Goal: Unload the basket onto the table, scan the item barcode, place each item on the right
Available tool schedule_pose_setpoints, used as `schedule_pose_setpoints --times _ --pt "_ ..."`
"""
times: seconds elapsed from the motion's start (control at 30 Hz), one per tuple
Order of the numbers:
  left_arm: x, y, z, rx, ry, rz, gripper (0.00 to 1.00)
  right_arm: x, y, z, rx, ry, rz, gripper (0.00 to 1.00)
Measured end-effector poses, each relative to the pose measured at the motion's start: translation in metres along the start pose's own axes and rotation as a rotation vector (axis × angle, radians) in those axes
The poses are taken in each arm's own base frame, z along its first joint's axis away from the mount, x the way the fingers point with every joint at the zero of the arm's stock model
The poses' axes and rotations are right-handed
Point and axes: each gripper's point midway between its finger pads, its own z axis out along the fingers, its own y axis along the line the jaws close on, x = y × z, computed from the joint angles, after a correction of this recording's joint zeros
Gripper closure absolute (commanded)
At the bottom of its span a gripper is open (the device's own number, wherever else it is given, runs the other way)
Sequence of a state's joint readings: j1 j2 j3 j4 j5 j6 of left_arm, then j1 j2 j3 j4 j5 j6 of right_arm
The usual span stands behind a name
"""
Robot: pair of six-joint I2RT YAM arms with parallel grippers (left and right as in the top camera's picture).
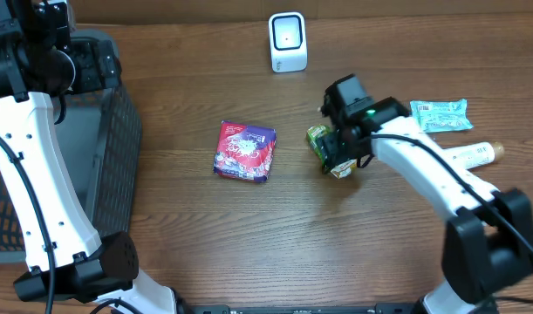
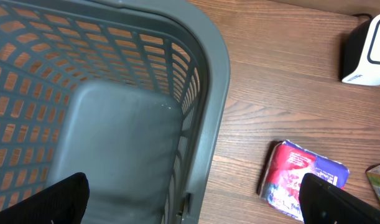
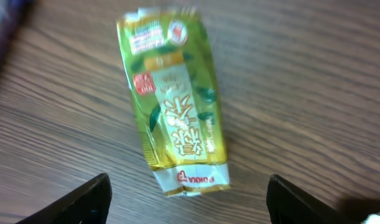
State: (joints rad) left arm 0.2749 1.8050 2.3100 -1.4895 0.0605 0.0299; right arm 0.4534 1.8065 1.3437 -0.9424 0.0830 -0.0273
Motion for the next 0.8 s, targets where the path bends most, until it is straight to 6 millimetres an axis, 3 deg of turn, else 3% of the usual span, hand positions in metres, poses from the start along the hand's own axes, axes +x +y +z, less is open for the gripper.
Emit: schedule_pose_setpoints --times 0.2,0.4,0.57,0.67,0.73,0.8 --pt "0.0 0.0 0.0 0.0 0.0 0.0 0.0 0.015 0.012 0.034 0.038 0.091 -0.096 0.19" --pt "0.0 0.0 0.0 0.0 0.0 0.0 0.0 0.018 0.008 0.043 0.077 0.119 -0.13 0.15" --pt "0.0 0.0 0.0 0.0 0.0 0.0 0.0 0.023 0.002 0.064 0.117 0.153 -0.141 0.15" --pt "0.0 0.0 0.0 0.0 0.001 0.0 0.0 0.019 -0.001 0.064 0.138 0.138 -0.141 0.15" --pt "0.0 0.0 0.0 0.0 0.0 0.0 0.0 0.016 -0.003 0.065 0.146 0.127 -0.135 0.2" --pt "0.0 0.0 0.0 0.0 0.0 0.0 0.01 0.013 -0.003 0.065 0.151 0.114 -0.117 0.33"
